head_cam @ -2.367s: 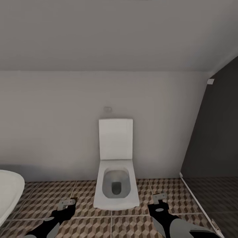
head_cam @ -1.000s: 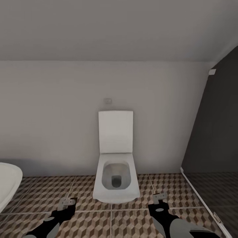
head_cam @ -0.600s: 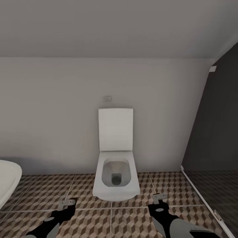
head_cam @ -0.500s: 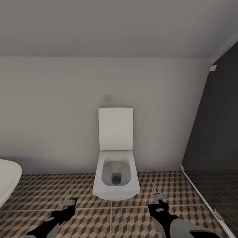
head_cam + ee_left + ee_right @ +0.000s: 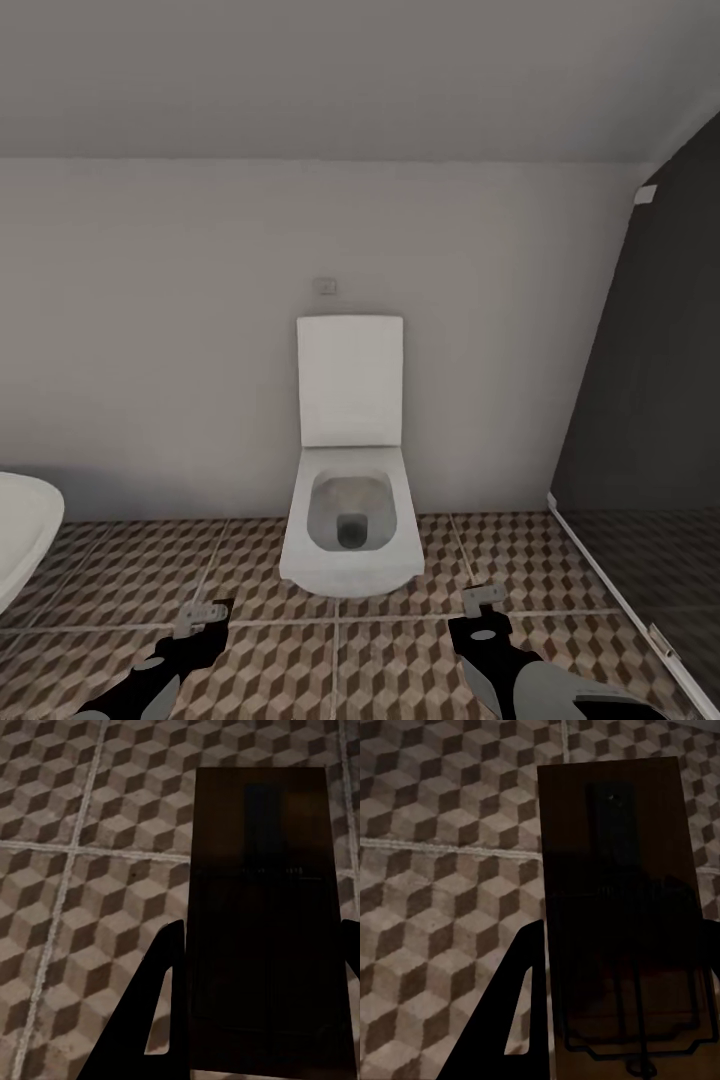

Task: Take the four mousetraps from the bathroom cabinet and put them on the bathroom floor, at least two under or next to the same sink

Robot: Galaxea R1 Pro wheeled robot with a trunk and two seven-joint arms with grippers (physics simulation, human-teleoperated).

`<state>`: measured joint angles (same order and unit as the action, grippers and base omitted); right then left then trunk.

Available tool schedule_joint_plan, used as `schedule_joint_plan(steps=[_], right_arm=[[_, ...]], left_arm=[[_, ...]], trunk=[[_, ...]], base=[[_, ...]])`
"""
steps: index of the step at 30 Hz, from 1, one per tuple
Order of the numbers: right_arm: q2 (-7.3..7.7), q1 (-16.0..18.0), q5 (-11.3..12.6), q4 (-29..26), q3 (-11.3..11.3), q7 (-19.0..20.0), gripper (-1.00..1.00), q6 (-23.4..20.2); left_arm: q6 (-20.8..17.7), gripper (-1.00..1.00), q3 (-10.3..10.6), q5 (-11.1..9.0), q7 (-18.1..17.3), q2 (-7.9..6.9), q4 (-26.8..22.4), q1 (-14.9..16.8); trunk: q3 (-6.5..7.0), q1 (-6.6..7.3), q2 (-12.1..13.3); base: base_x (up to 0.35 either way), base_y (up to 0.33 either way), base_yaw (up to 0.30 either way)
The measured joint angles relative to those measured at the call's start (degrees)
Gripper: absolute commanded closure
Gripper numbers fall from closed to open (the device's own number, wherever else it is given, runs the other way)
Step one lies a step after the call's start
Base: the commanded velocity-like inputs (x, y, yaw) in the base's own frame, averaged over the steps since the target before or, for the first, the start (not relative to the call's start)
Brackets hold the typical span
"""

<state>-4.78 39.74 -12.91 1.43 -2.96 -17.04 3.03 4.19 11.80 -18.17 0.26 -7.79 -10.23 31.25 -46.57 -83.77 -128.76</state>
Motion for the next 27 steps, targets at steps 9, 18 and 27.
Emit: schedule_joint_plan(steps=[9, 18, 27], right_arm=[[-0.26, 0.00, -0.09, 0.00, 0.01, -0.03, 1.00, -0.39], [-0.22, -0.01, 0.15, 0.03, 0.05, -0.03, 1.00, -4.38], [0.02, 0.00, 0.14, 0.05, 0.02, -0.05, 1.00, -4.94]], left_arm=[[0.00, 1.00, 0.00, 0.00, 0.00, 0.00, 0.06, 0.00], [-0.03, 1.00, 0.00, -0.16, 0.07, 0.00, 0.23, 0.00], [-0.11, 1.00, 0.07, -0.28, 1.48, 0.04, 0.37, 0.01]], trunk=[[-1.62, -1.98, -3.61], [-3.23, -3.95, -7.22], [-4.85, -5.93, -10.83]], base=[[0.000, 0.000, 0.000], [0.000, 0.000, 0.000], [0.000, 0.000, 0.000]])
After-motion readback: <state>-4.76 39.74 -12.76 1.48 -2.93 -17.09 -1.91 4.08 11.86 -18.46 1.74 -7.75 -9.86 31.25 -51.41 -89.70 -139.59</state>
